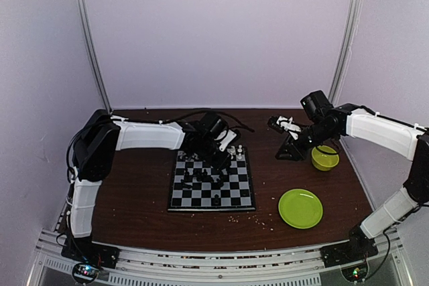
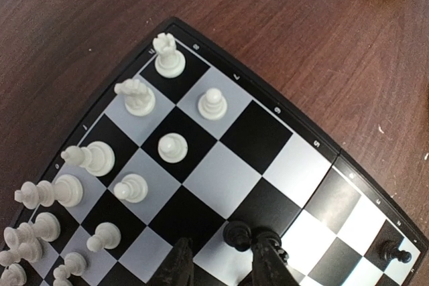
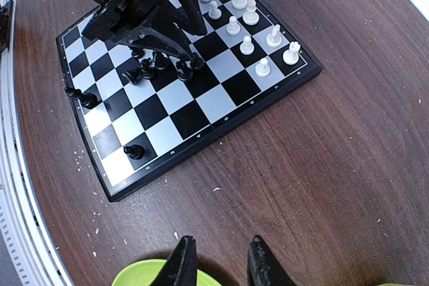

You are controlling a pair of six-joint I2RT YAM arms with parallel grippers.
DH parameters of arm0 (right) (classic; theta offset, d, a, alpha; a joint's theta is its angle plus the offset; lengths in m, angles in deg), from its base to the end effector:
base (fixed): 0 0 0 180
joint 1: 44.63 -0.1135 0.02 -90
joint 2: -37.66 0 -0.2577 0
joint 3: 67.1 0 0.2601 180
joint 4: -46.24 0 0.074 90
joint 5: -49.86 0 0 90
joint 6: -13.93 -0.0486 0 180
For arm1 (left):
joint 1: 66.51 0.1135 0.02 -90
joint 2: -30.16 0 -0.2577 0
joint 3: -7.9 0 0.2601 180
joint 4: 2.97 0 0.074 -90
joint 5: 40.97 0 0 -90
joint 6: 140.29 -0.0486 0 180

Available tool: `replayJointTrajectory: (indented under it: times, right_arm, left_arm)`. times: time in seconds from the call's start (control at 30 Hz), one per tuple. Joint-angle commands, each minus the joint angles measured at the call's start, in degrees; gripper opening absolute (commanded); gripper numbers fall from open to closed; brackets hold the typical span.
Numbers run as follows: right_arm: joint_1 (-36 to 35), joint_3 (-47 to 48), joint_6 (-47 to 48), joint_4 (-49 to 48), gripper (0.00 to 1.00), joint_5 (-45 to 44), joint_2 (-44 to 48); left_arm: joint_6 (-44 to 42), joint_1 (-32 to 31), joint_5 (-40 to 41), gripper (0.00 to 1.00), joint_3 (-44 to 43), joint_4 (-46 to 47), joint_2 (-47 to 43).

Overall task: Set up the chess pieces on the board
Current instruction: Pick up the pawn from the chessboard.

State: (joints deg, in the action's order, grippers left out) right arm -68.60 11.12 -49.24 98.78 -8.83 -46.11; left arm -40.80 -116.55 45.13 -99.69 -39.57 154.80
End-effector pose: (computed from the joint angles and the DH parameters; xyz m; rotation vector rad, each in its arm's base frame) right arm 0.2748 0.1498 0.2465 -1.2501 2.1669 0.6808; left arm 0.3107 -0.3760 0.1506 0.9208 2.4095 -0.4966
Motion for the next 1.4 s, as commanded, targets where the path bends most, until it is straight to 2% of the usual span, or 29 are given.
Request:
replayJointTrajectory:
  times: [0.0, 0.13, 0.73, 1.37]
  right_arm:
    - [0.32, 0.15, 0.59, 0.21, 0.27, 1.01, -0.68]
    - [0.39, 0.22, 0.73, 0.33, 0.27, 1.12, -0.95]
    - [0.33, 0.60, 1.03, 0.95, 0.26, 1.21, -2.30]
    - [0.32, 0.73, 1.38, 1.35, 0.25, 1.29, -2.45]
  left_arm:
    - [0.17, 0.08, 1.75, 0.32, -1.42, 0.62, 0.12]
    - [0.93, 0.40, 2.61, 0.33, 1.27, 4.31, -2.21]
    - [0.52, 0.82, -4.34, 0.34, -2.54, 2.41, 2.14]
    - [1.55, 0.84, -3.27, 0.13, -3.18, 1.58, 3.09]
